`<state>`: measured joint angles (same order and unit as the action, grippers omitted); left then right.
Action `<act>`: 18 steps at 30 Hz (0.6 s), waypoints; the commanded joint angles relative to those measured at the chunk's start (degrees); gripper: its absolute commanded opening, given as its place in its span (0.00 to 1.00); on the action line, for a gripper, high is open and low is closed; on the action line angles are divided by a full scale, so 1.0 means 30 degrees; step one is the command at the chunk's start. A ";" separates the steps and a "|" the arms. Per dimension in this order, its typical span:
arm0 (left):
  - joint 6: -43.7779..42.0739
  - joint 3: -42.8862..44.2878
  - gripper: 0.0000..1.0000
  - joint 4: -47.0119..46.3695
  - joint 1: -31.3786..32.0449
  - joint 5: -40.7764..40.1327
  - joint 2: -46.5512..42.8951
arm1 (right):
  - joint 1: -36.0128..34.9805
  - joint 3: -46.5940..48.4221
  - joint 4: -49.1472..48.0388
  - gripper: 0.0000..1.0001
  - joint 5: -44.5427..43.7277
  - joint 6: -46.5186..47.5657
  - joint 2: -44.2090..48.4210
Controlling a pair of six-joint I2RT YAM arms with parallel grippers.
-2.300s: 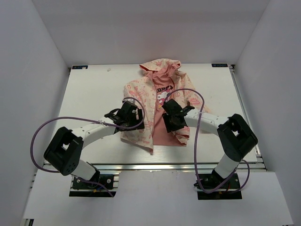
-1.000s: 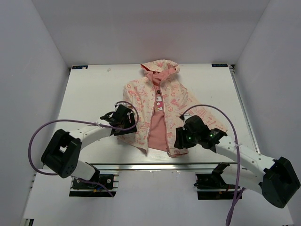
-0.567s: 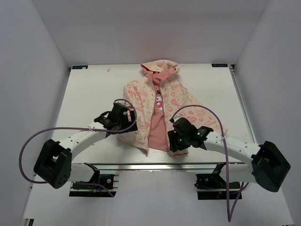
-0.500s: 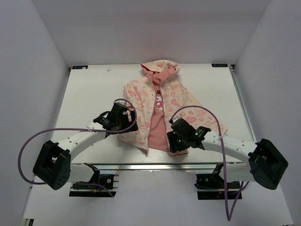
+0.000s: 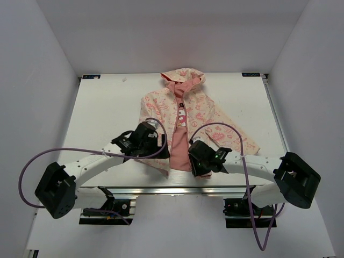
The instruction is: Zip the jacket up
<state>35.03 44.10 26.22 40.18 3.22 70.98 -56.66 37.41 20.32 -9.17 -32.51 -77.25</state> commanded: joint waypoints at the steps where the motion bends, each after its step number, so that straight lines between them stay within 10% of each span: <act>1: 0.0189 0.1237 0.98 0.0750 0.1570 -0.0429 0.0654 | -0.0213 0.0042 -0.0355 0.34 -0.1572 -0.0851 -0.0148; 9: 0.0776 0.2642 0.98 0.1865 0.2747 -0.2418 0.2706 | -0.0360 -0.0194 -0.0912 0.02 -0.1046 -0.0764 0.0408; 18: 0.0132 0.2791 0.98 0.2277 0.3890 -0.2101 0.4230 | -0.0360 -0.0165 -0.0737 0.00 -0.0167 -0.0325 0.2430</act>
<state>36.32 50.78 32.51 50.92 -2.94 83.70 -57.49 36.67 18.17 -10.46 -34.04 -71.53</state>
